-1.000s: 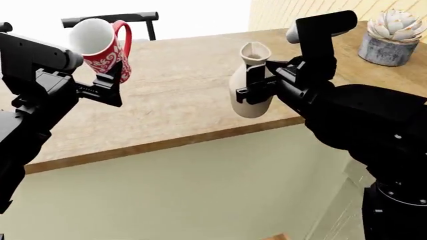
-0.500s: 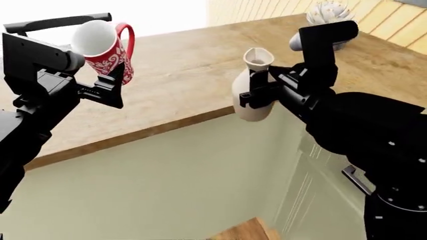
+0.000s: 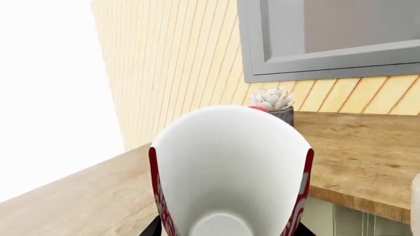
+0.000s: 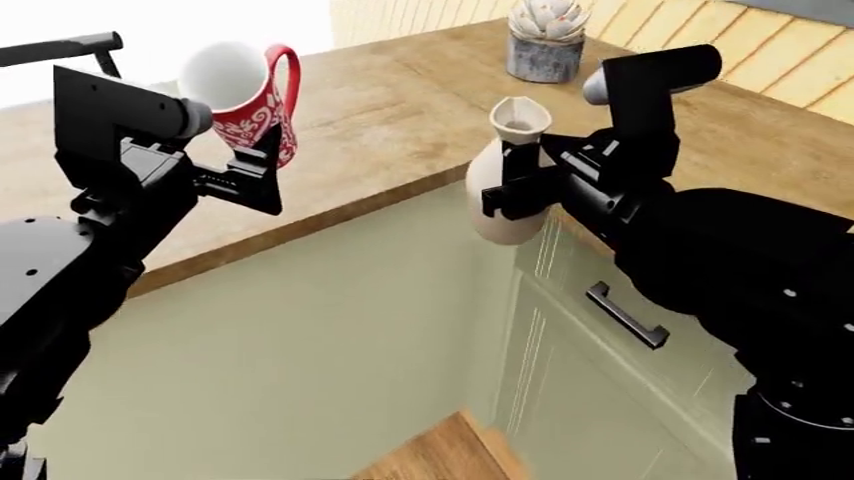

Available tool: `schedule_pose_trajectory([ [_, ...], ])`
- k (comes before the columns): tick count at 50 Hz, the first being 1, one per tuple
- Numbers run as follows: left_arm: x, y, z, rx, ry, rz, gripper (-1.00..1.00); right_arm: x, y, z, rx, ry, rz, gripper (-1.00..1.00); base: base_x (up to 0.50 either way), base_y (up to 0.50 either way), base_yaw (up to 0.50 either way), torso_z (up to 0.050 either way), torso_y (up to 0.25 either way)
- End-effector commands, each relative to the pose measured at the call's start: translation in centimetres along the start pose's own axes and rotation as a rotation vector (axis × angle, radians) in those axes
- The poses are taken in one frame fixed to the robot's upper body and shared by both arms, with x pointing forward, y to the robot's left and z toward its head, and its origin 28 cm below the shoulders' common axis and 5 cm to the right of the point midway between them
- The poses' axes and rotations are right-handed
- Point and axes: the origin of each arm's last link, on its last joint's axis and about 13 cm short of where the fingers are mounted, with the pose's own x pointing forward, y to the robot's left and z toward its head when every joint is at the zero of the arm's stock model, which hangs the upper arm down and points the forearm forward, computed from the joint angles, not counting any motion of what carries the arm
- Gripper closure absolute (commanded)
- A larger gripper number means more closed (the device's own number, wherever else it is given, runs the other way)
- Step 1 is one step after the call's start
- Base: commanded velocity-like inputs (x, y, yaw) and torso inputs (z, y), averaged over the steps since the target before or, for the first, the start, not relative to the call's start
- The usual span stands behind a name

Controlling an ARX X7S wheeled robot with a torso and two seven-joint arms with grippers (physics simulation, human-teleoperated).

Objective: Pick the jug and cup and place them in the sink. Then turn on the water.

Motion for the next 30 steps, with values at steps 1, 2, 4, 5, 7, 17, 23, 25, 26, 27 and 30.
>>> schedule_pose_trajectory([
  [1,0.08,-0.52,-0.08,-0.015,-0.014,0.008,1.00,-0.27,-0.18,0.88,-0.007,-0.045,-0.015,1.00,-0.12,0.08,-0.50,0.000,0.000],
  [2,0.03,-0.53,-0.10,-0.015,-0.014,0.008,1.00,-0.31,-0.19,0.91,-0.007,-0.046,-0.015,1.00,-0.12,0.08,-0.50,0.000,0.010],
  [4,0.02,-0.57,-0.11,-0.015,-0.014,0.007,1.00,-0.38,-0.24,0.97,-0.008,-0.047,-0.017,1.00,-0.12,0.08,-0.50,0.000,0.000],
  [5,0.02,-0.60,-0.11,-0.015,-0.015,0.007,1.00,-0.43,-0.26,0.99,-0.008,-0.047,-0.018,1.00,-0.12,0.08,-0.50,0.000,0.000],
  [7,0.03,-0.67,-0.14,-0.014,-0.016,0.005,1.00,-0.49,-0.28,0.99,-0.008,-0.048,-0.019,1.00,-0.12,0.08,-0.50,0.000,0.000],
  [17,-0.07,-0.72,-0.25,-0.014,-0.016,0.006,1.00,-0.38,-0.39,0.89,-0.006,-0.049,-0.021,1.00,-0.12,0.09,-0.50,0.001,0.002],
  [23,-0.12,-0.73,-0.24,-0.014,-0.017,0.007,1.00,-0.39,-0.37,0.94,-0.006,-0.050,-0.021,1.00,-0.11,0.09,-0.50,0.000,0.002],
  [25,-0.14,-0.73,-0.22,-0.014,-0.017,0.008,1.00,-0.40,-0.36,0.90,-0.005,-0.050,-0.021,1.00,-0.11,0.10,-0.50,0.005,0.000],
  [26,-0.14,-0.72,-0.20,-0.014,-0.018,0.008,1.00,-0.41,-0.36,0.89,-0.005,-0.050,-0.021,1.00,-0.11,0.10,-0.50,0.000,0.000],
  [27,-0.15,-0.74,-0.19,-0.014,-0.018,0.008,1.00,-0.43,-0.36,0.89,-0.005,-0.050,-0.021,1.00,-0.11,0.10,-0.50,0.000,0.000],
  [30,-0.16,-0.75,-0.21,-0.013,-0.017,0.008,1.00,-0.50,-0.34,0.90,-0.004,-0.051,-0.020,1.00,-0.11,0.10,-0.50,0.000,0.003],
])
